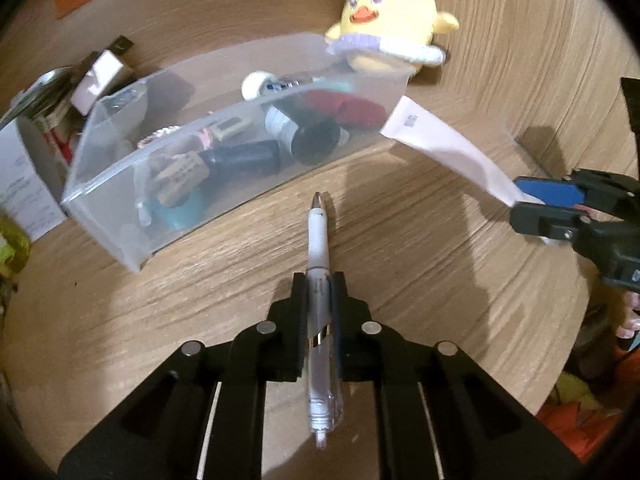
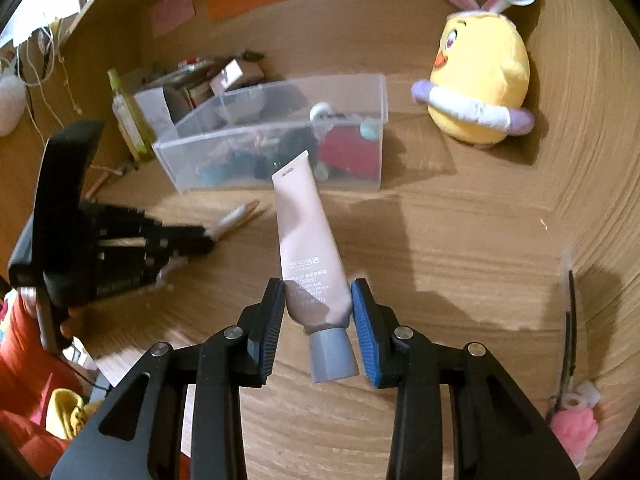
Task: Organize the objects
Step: 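Lower the white pen and pink tube into the clear box and open both tools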
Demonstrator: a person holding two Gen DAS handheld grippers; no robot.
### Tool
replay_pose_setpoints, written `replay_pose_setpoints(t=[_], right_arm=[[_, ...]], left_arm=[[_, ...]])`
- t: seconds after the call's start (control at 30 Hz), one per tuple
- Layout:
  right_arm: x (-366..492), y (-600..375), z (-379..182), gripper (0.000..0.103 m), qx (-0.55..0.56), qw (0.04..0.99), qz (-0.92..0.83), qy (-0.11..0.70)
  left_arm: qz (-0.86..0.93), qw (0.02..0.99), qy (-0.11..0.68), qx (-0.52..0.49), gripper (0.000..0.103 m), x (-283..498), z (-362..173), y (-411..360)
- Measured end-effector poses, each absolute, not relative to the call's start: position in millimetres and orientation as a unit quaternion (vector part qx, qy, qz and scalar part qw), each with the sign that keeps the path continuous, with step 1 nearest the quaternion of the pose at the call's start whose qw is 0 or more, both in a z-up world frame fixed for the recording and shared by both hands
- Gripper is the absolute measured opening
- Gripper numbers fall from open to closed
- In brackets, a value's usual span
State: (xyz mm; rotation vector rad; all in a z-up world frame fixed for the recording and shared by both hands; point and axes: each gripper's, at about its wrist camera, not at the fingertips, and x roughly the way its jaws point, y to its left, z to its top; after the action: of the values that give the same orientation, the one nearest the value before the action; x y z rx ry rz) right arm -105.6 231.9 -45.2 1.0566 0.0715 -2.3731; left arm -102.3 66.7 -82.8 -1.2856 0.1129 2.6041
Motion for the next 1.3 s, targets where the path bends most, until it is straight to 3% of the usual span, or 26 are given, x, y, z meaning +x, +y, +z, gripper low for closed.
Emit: replay_pose_setpoints(t=[0.3, 0.7, 0.93, 1.3], right_arm=[[-117.7, 223.8, -11.0, 0.031, 0.352, 0.282, -0.893, 0.012], [-185.3, 180.5, 37.1, 0.031, 0.318, 0.299, -0.899, 0.033], [-232.5, 140.8, 25.1, 0.031, 0.346, 0.305, -0.884, 0.080], [-274.3, 110.9, -20.5, 0.031, 0.403, 0.312, -0.851, 0.125]], left_arm=[[0.921, 0.103, -0.008, -0.376, 0.010, -78.3, -40.9, 50.1], [0.943, 0.070, -0.037, -0.324, 0.010, -123.9, 12.2, 11.0], [0.936, 0.045, -0.034, -0.346, 0.010, -170.1, 17.2, -9.9], [0.918, 0.037, -0.032, -0.393, 0.010, -214.3, -19.6, -13.3]])
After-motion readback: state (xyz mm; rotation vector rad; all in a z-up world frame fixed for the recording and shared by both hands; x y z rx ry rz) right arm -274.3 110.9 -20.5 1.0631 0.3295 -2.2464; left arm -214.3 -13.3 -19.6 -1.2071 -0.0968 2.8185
